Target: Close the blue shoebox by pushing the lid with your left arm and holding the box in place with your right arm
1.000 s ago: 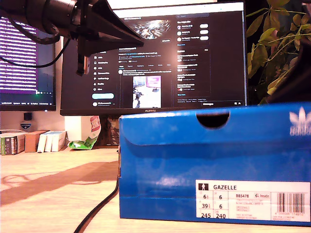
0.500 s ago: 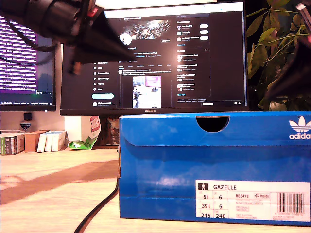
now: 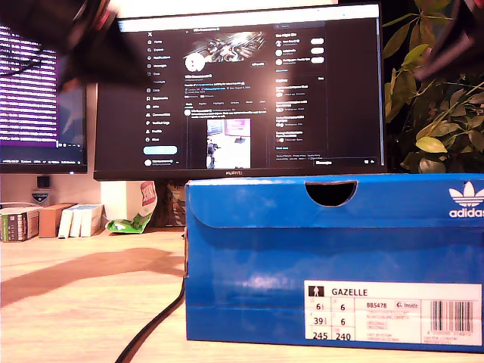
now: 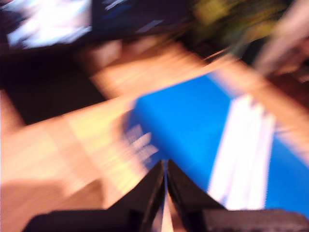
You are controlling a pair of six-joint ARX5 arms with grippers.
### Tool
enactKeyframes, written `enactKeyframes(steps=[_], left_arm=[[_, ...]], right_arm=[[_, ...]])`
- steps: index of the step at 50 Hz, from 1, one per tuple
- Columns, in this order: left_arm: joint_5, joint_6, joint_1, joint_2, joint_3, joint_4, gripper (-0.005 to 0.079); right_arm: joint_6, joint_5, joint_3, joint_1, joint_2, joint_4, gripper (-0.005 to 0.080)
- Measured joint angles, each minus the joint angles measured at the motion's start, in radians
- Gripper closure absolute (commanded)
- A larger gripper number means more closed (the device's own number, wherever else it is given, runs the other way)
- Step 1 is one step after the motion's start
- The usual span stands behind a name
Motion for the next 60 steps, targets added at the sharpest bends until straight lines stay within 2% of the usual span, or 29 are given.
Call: enactKeyframes(steps=[4, 5, 19, 33, 46, 60], left_arm=[[-0.028, 0.000, 0.018, -0.031, 0.000, -0.006, 0.0753], [-0.033, 0.055, 0.023, -0.040, 0.000, -0.005, 0.0753], [-0.142, 0.055, 0.071, -0.137, -0.010, -0.001, 0.0753], [-0.234, 0.074, 0.082, -0.234, -0.149, 0.046, 0.0753], [-0.282, 0.073, 0.082, -0.344, -0.254, 0.060, 0.0753], [-0.297, 0.073, 0.088, -0.471, -0.366, 0.067, 0.0753]], right_arm=[[0.000, 0.050, 0.000, 0.000, -0.031, -0.006, 0.0762], [-0.016, 0.061, 0.000, 0.000, -0.039, -0.007, 0.0762], [-0.018, 0.162, -0.024, -0.007, -0.137, -0.009, 0.0762], [-0.018, 0.222, -0.110, -0.012, -0.212, -0.001, 0.0762], [-0.014, 0.248, -0.167, -0.012, -0.274, 0.014, 0.0762], [0.012, 0.270, -0.295, -0.012, -0.355, 0.023, 0.0762]])
